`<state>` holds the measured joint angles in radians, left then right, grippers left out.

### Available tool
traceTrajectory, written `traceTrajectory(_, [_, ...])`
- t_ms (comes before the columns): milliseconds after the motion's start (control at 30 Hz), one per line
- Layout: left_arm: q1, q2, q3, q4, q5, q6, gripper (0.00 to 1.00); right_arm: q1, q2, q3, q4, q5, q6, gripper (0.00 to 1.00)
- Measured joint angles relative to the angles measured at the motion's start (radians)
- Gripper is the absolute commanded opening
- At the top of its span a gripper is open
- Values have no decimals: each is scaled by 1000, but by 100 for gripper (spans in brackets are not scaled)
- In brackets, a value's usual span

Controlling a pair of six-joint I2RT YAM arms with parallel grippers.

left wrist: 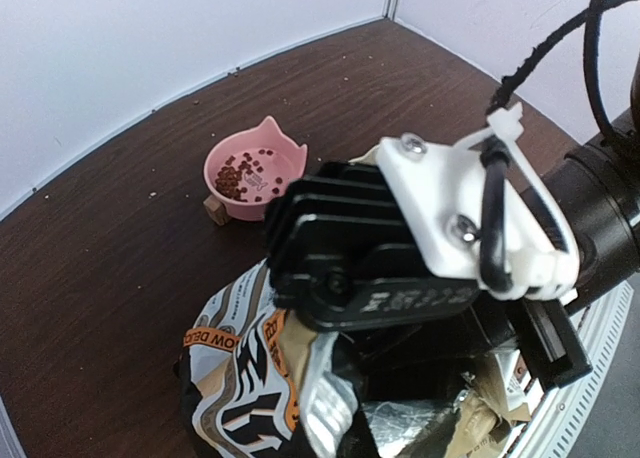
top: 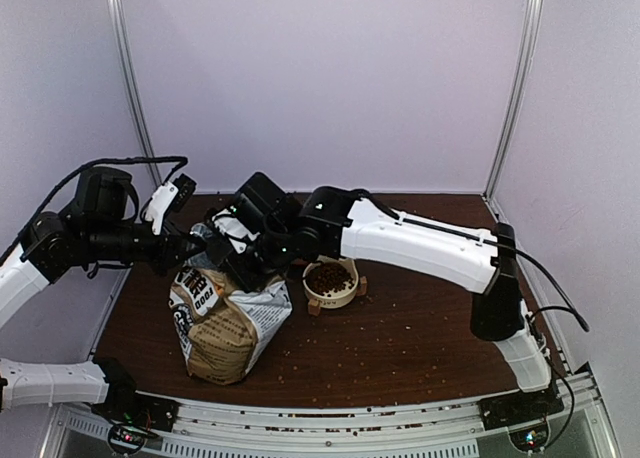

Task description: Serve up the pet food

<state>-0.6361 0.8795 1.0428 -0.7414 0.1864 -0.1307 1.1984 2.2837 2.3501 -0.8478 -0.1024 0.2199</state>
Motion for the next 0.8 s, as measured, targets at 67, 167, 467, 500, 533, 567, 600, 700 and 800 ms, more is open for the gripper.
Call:
traceTrajectory(67, [0, -6, -6, 6, -6, -12, 0, 3, -41, -89, 84, 16, 5, 0])
traceTrajectory(167, [0, -16, -11, 10, -18, -33, 0, 7, -104, -227, 220, 29, 2, 0])
traceTrajectory(467, [-12, -23, -15, 27, -99, -100, 0, 23, -349, -600, 572, 34, -48, 0])
traceTrajectory(500, [-12, -23, -14, 26, -111, -105, 0, 31, -389, -634, 592, 37, -58, 0])
traceTrajectory(533, [-12, -22, -12, 24, -124, -108, 0, 40, -426, -661, 607, 41, -65, 0])
traceTrajectory(567, [-12, -21, -7, 18, -135, -112, 0, 47, -459, -687, 621, 48, -76, 0])
traceTrajectory(600, [-13, -20, -4, 14, -143, -114, 0, 56, -499, -722, 634, 59, -86, 0])
traceTrajectory(700, [-14, -18, 0, 11, -156, -123, 0, 76, -585, -810, 669, 90, -113, 0])
traceTrajectory(800, [-16, -15, 5, 5, -165, -130, 0, 100, -654, -907, 738, 134, -141, 0])
